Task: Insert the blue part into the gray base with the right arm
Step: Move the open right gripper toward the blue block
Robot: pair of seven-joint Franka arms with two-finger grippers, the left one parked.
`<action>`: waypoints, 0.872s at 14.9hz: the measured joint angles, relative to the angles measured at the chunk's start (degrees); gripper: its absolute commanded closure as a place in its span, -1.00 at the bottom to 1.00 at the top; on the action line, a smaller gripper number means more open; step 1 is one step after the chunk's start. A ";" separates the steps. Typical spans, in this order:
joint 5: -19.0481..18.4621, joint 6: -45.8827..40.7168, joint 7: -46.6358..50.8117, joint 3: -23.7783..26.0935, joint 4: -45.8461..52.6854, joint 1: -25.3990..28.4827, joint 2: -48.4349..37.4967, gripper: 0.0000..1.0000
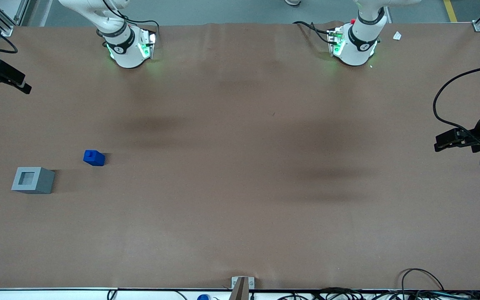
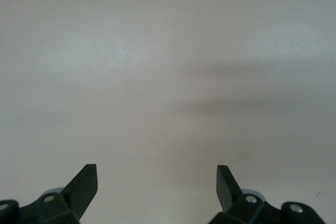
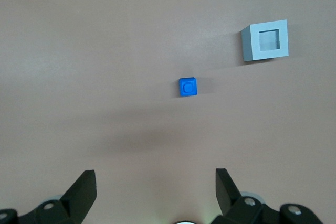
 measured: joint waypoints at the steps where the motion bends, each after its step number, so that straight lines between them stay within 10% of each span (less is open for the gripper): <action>1: 0.00 0.00 0.00 0.00 -0.01 0.00 0.01 -1.00; 13: -0.77 6.46 0.00 -0.02 -1.24 0.00 12.09 -1.00</action>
